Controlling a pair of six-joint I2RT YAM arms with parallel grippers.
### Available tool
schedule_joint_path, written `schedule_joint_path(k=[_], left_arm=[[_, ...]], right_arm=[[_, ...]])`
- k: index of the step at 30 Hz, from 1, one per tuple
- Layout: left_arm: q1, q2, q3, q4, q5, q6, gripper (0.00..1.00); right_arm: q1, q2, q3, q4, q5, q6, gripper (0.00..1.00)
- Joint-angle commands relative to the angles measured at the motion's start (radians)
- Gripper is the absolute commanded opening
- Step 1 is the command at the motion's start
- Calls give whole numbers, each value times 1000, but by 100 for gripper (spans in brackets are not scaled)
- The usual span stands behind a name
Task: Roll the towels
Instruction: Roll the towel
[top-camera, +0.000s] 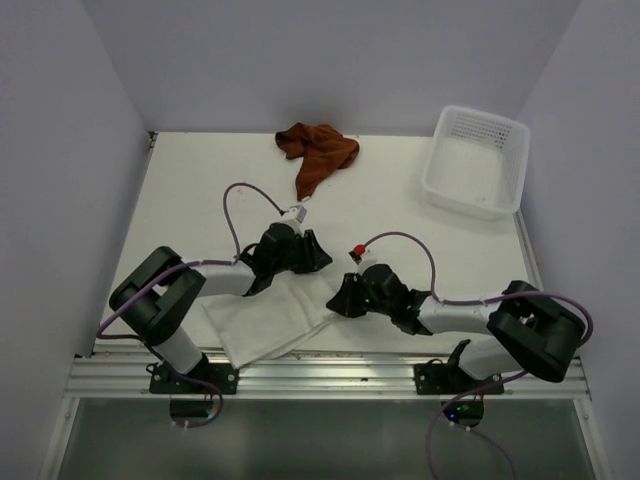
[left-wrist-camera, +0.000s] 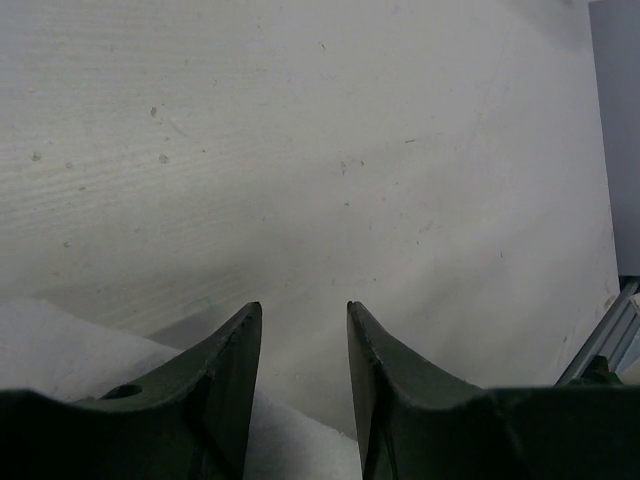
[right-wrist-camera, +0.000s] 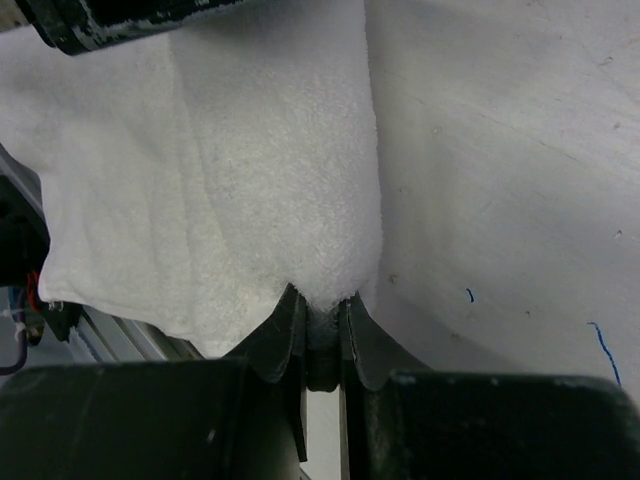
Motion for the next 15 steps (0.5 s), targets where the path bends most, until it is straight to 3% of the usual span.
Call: schedule_joint_path(k=[1,7,15], left_arm=[[29,-36,68,-93,-23,59,45],[46,-59,154,-146,-24,75,49],[49,-68,222,-171,-1,76,49]], right_arm=[[3,-25,35,-160,68,-68,0],[19,-145,106,-402,324,-166,0],[83,-198,141,-529,546,-273,0]])
